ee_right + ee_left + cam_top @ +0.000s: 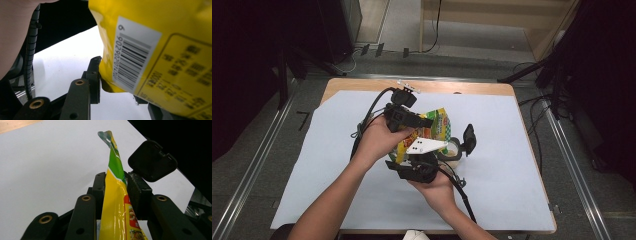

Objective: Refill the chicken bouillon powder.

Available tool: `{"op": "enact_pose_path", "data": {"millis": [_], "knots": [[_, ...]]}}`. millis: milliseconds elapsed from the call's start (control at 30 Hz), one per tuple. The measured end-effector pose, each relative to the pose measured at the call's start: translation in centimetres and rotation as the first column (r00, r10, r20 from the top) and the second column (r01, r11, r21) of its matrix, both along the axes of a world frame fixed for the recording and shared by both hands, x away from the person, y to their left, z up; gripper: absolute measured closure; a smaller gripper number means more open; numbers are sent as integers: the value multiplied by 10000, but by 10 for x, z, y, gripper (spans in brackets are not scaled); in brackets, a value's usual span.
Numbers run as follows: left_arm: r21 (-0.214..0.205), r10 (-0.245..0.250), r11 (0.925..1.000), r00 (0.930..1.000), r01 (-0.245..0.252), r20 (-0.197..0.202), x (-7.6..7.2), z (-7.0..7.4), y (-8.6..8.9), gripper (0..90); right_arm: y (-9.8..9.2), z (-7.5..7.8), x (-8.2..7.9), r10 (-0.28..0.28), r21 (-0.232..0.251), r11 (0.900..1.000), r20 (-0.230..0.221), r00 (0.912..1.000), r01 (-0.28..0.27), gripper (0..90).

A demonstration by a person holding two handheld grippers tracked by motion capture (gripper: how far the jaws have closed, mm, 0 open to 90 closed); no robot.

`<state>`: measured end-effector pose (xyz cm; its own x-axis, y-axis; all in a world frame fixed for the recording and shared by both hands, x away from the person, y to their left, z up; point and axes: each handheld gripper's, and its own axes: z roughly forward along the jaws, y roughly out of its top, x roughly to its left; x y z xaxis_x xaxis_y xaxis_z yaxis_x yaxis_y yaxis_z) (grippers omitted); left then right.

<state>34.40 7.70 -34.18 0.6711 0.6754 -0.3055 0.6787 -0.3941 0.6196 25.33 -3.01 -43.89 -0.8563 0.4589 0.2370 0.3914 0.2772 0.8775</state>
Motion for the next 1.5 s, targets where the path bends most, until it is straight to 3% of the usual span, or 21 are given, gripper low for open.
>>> {"op": "enact_pose_path", "data": {"millis": [1500], "knots": [[35,-24,10000,10000,24,-7,0,0,-1,699,1,-1,-1,-72,-20,10000,68,10000,72,662]]}}
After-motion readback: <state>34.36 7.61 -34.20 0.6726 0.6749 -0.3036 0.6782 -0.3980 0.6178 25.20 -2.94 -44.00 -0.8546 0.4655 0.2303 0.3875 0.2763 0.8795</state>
